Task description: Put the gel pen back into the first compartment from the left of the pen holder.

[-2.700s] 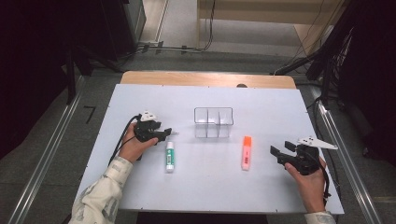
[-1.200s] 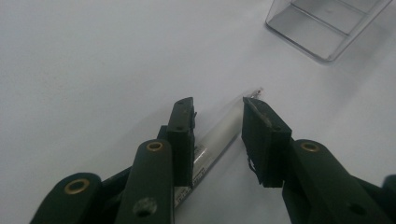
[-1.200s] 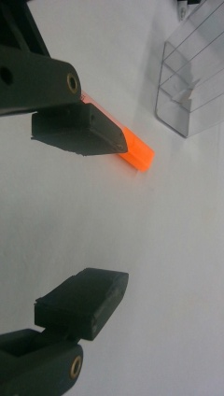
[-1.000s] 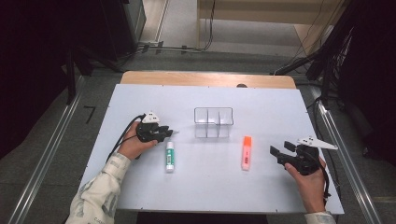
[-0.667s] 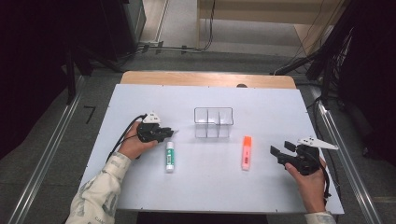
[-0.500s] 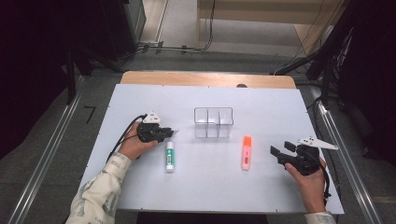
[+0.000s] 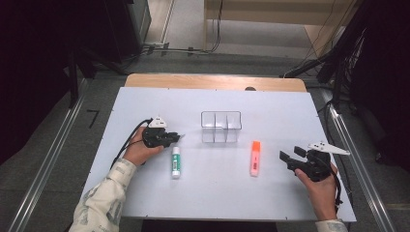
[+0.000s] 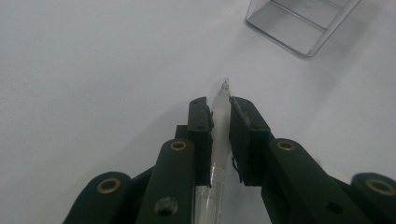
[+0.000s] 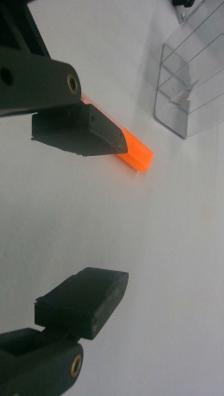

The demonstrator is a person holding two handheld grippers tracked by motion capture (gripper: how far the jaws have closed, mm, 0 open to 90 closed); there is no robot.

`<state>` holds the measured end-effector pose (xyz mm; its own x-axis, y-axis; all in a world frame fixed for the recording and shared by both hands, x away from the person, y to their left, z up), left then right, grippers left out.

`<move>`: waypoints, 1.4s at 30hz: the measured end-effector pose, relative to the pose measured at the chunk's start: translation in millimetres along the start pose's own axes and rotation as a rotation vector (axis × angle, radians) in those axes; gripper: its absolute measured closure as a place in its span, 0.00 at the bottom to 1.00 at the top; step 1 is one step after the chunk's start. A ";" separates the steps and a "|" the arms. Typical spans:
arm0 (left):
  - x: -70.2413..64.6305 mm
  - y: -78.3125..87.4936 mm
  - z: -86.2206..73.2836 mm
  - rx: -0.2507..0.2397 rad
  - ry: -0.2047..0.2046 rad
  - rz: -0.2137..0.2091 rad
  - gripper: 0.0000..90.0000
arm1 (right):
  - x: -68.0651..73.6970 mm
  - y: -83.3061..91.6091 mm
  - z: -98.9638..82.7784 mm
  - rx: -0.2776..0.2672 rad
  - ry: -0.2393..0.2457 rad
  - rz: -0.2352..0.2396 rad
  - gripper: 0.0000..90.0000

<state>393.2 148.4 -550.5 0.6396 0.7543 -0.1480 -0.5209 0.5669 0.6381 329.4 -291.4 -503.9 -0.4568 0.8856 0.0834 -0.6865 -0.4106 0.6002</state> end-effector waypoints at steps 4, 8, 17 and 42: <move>-1.4 -0.1 0.0 0.000 -0.008 0.008 0.89 | -0.5 0.4 -0.2 0.000 -0.002 -0.001 0.34; -1.5 -0.1 -0.1 -0.001 -0.005 0.008 0.90 | -1.0 0.8 -0.2 -0.002 -0.003 -0.001 0.35; -0.1 1.0 -0.1 -0.011 0.015 0.017 0.91 | -2.3 1.8 -0.8 -0.002 -0.010 -0.005 0.35; 3.5 33.3 18.0 -0.113 0.118 0.043 0.91 | -1.4 0.3 -0.7 0.001 -0.008 -0.002 0.35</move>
Point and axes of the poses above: each handheld gripper's, and its own axes: y roughly backward along the jaws, z roughly out of its top, x roughly to its left, the point moved 6 cm from there along -y, roughly forward along the jaws, and after that the axes turned 5 degrees about y, right-handed, at the moved point
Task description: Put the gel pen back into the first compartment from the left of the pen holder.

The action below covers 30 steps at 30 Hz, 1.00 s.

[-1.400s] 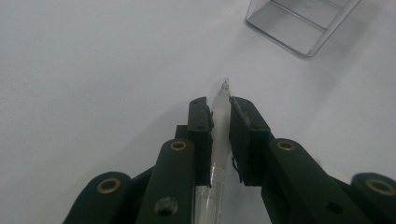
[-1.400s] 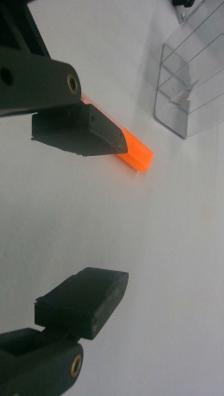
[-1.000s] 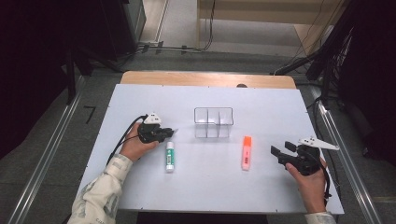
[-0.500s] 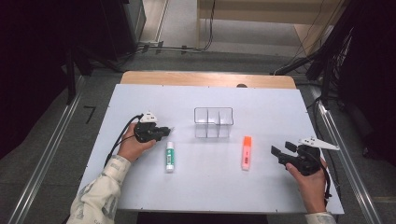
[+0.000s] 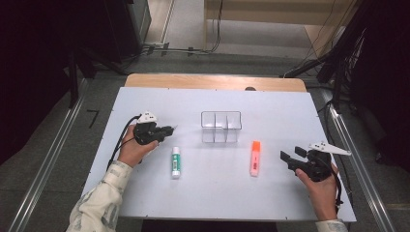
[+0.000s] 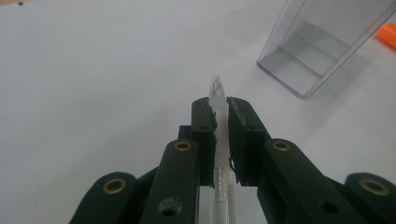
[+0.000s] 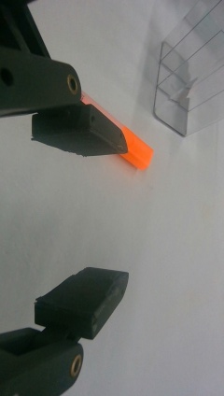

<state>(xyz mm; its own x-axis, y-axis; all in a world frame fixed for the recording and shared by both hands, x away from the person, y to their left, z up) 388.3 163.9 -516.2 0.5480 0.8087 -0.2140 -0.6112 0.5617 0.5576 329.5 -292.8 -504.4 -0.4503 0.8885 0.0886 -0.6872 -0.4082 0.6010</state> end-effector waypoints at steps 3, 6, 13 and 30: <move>-3.0 2.9 3.8 -0.004 0.008 0.002 0.91 | 1.6 -0.4 0.3 0.000 0.001 0.005 0.35; -5.9 5.2 8.2 -0.016 0.021 0.005 0.91 | 2.1 -0.8 0.5 0.001 0.000 0.007 0.35; -18.3 9.9 19.4 -0.061 0.035 -0.011 0.91 | 3.3 -0.8 0.5 0.000 0.003 0.011 0.35; -45.2 13.6 28.0 -0.133 0.059 -0.047 0.91 | 24.0 -9.8 2.8 0.010 0.031 0.072 0.35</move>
Point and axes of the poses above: each handheld gripper's, and its own axes: y roughly backward along the jaws, z roughly out of its top, x roughly to its left, the point moved 6 cm from there along -y, roughly forward along the jaws, and after that the axes turned 5 degrees about y, right-handed, at the moved point
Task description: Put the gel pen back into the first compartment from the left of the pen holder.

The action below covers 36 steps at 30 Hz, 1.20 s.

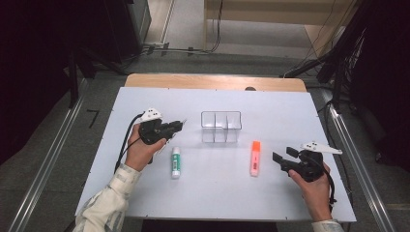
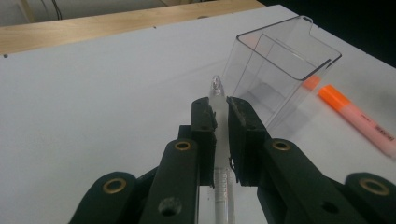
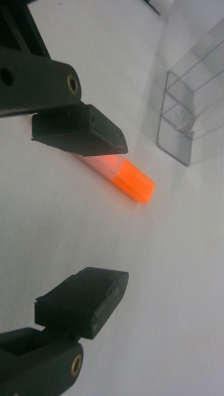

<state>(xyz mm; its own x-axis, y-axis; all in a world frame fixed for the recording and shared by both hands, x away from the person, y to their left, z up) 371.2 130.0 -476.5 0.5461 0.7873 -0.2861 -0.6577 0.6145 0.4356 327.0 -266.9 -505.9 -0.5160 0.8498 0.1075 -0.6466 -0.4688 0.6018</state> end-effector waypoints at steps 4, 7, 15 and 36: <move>-5.9 1.8 1.6 -0.015 0.001 -0.002 0.91 | 8.6 -3.5 3.1 -0.001 0.019 0.019 0.35; -9.1 2.1 2.4 -0.022 0.004 -0.008 0.91 | 12.0 -4.6 4.9 -0.002 0.024 0.026 0.35; -22.0 1.2 1.2 -0.040 -0.004 -0.019 0.91 | 18.8 -7.5 10.0 -0.010 0.036 0.040 0.35; -44.1 -3.4 -0.3 -0.065 -0.001 -0.033 0.91 | 76.6 -40.5 30.4 0.002 0.129 0.160 0.35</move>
Point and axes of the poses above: each handheld gripper's, and its own axes: y roughly backward along the jaws, z roughly out of its top, x roughly to its left, the point moved 6 cm from there along -y, roughly forward along the jaws, and after that the axes turned 5 degrees about y, right-handed, at the moved point
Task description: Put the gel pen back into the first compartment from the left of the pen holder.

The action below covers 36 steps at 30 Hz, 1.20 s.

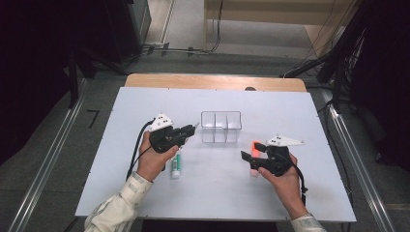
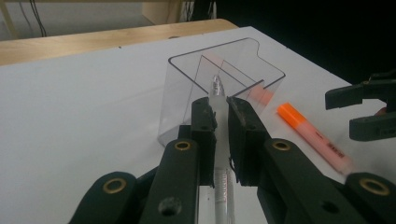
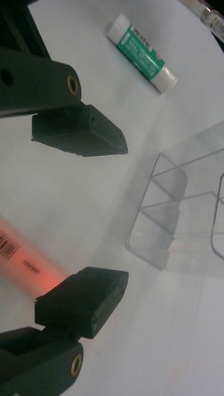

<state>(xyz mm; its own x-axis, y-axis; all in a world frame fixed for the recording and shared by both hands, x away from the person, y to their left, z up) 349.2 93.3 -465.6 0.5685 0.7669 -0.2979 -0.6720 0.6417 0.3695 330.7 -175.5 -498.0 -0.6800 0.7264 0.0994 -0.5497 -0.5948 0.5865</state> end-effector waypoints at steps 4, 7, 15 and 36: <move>0.0 -1.3 -0.1 -0.008 0.005 0.009 0.91 | 11.3 -8.9 6.5 -0.005 0.012 0.033 0.35; -0.5 -3.5 -0.6 -0.009 0.004 0.014 0.91 | 21.2 -16.5 11.0 0.000 0.021 0.054 0.35; -2.2 -8.3 -2.9 -0.007 0.002 0.022 0.91 | 38.4 -32.9 16.9 0.012 0.043 0.086 0.36; -12.9 -13.5 -5.6 -0.046 -0.009 0.049 0.91 | 61.0 -49.0 27.5 0.012 0.071 0.132 0.36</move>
<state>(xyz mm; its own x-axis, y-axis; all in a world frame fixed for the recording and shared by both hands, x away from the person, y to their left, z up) 348.3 74.7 -471.7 0.5385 0.7973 -0.2726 -0.7199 0.6034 0.3429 329.5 -92.5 -498.6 -0.7786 0.6159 0.1198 -0.4477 -0.6791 0.5817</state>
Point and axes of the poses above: each handheld gripper's, and its own axes: y roughly backward along the jaws, z roughly out of its top, x roughly to its left, the point moved 6 cm from there along -y, roughly forward along the jaws, and after that the axes turned 5 degrees about y, right-handed, at the moved point
